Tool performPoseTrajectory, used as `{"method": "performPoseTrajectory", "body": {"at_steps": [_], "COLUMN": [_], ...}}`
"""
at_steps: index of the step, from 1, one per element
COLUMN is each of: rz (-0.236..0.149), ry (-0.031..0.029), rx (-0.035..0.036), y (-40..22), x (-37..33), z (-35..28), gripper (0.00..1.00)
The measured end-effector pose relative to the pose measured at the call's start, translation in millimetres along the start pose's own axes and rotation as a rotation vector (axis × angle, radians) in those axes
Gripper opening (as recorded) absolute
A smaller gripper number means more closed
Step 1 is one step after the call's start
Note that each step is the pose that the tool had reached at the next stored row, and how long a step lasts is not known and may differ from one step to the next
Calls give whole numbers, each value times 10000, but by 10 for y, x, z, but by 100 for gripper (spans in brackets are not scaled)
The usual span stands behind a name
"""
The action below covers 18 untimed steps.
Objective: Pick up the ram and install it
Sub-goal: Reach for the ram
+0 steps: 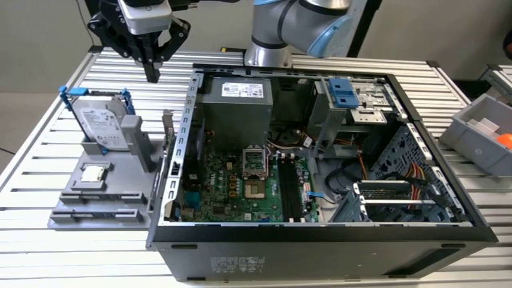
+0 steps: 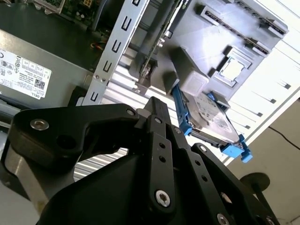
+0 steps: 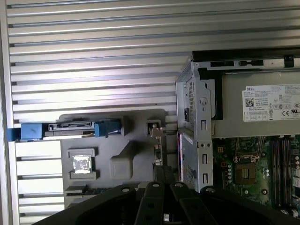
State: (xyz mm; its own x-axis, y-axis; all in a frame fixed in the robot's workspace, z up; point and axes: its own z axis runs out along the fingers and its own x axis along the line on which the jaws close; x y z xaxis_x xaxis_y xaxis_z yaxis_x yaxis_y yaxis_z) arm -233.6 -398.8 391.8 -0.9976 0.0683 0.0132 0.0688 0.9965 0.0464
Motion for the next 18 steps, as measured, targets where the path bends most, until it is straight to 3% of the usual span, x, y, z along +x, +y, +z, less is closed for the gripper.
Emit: {"method": "performPoseTrajectory", "body": {"at_steps": [18], "rz": [-7], "ry": [3], "rx": [1], "y": [0], "x": [1], "z": [0], "gripper": [0]}}
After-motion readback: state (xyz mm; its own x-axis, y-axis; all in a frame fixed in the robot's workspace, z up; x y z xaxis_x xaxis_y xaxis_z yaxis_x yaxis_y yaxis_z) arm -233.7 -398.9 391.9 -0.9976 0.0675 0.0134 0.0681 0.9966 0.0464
